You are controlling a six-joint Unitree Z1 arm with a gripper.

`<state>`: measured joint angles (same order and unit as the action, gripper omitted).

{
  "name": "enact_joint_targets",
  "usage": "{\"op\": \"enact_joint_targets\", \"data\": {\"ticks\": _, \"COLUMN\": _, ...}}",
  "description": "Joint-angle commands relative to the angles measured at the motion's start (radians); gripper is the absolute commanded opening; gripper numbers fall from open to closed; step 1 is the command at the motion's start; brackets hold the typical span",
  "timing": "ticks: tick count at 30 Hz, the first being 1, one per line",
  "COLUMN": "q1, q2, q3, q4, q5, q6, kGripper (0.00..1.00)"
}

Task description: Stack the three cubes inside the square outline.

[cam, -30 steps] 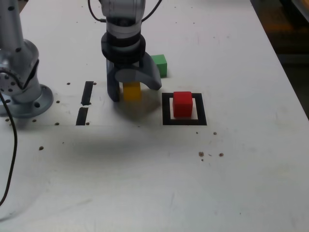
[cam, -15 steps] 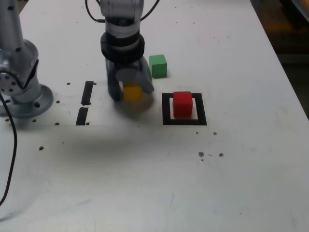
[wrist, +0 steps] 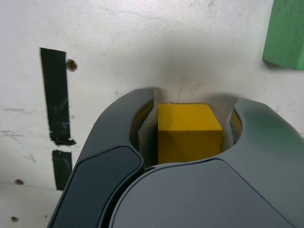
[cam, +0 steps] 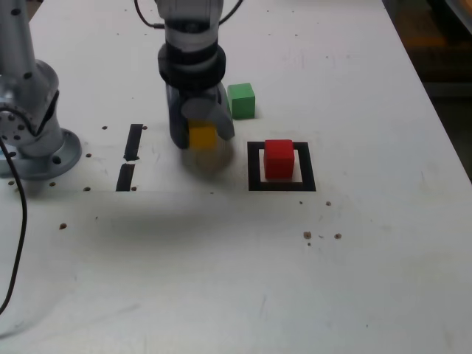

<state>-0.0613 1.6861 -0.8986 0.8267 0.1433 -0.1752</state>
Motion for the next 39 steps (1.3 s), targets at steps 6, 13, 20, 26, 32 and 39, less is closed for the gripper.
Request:
{"op": "enact_joint_targets", "data": {"ticks": 6, "q1": -0.015, "q2": -0.038, "q3": -0.127, "q4": 0.194, "q5": 0.007, "q6": 0.002, "kGripper": 0.11}}
{"op": "enact_joint_targets", "data": {"ticks": 13, "q1": -0.044, "q2": -0.041, "q3": -0.277, "q4": 0.323, "q5": -0.001, "q6": 0.002, "kGripper": 0.11}}
{"op": "enact_joint_targets", "data": {"ticks": 20, "q1": -0.071, "q2": -0.01, "q3": -0.381, "q4": 0.379, "q5": -0.018, "q6": 0.003, "kGripper": 0.11}}
{"op": "enact_joint_targets", "data": {"ticks": 26, "q1": -0.1, "q2": 0.038, "q3": -0.468, "q4": 0.408, "q5": -0.042, "q6": 0.012, "kGripper": 0.11}}
{"op": "enact_joint_targets", "data": {"ticks": 32, "q1": -0.131, "q2": 0.104, "q3": -0.552, "q4": 0.406, "q5": -0.074, "q6": 0.023, "kGripper": 0.11}}
{"op": "enact_joint_targets", "data": {"ticks": 39, "q1": -0.15, "q2": 0.16, "q3": -0.588, "q4": 0.389, "q5": -0.093, "q6": 0.025, "kGripper": 0.11}}
